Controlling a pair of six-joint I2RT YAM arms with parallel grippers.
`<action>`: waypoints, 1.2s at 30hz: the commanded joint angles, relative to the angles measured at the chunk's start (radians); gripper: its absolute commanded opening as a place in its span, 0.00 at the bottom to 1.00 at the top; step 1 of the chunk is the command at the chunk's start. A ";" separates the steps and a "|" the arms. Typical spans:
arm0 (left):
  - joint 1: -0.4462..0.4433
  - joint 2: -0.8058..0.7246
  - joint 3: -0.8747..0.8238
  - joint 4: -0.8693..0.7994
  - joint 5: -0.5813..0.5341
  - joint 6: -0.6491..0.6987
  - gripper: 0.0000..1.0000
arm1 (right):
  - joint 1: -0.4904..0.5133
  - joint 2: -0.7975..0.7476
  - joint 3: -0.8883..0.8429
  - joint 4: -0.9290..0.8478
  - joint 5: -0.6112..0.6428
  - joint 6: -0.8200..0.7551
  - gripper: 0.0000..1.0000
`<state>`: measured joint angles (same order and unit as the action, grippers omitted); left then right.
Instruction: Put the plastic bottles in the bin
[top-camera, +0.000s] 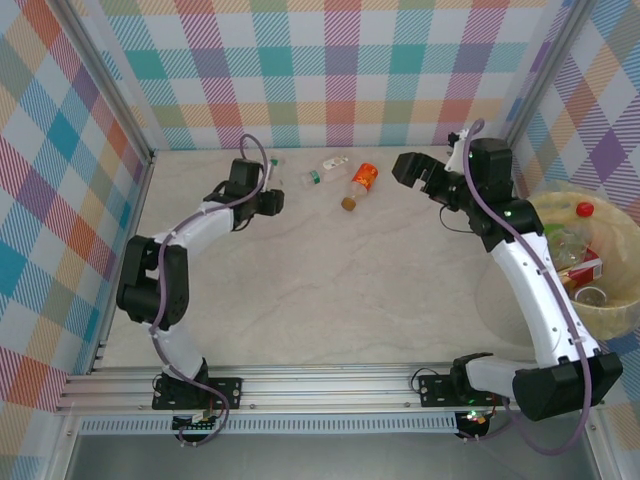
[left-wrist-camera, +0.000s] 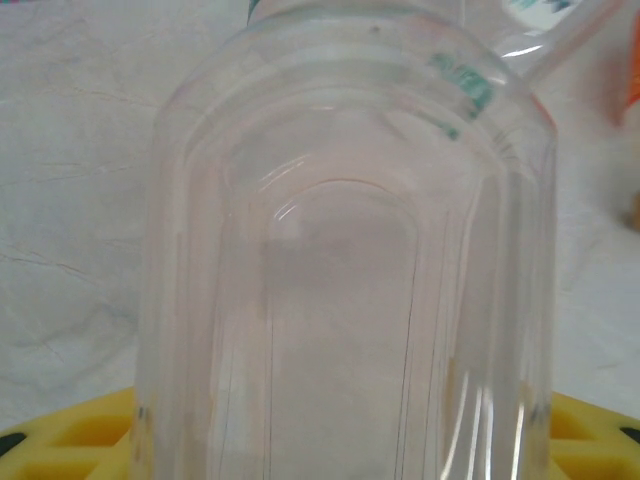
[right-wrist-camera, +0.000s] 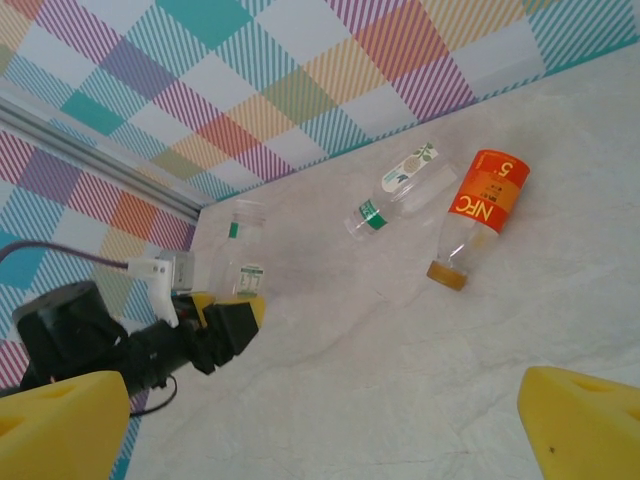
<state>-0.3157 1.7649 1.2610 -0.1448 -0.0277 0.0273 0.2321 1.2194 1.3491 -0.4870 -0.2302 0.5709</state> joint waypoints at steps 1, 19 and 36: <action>-0.073 -0.086 -0.046 0.072 -0.026 -0.058 0.30 | 0.013 0.015 -0.015 0.079 -0.023 0.067 1.00; -0.318 -0.338 -0.108 0.083 0.121 -0.041 0.31 | 0.046 0.110 -0.013 0.178 -0.169 0.127 1.00; -0.389 -0.318 -0.029 0.135 0.257 -0.044 0.31 | 0.139 0.218 -0.004 0.279 -0.313 0.135 1.00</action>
<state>-0.6842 1.4429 1.1954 -0.0662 0.1783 -0.0154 0.3538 1.4109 1.3407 -0.2432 -0.5224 0.7071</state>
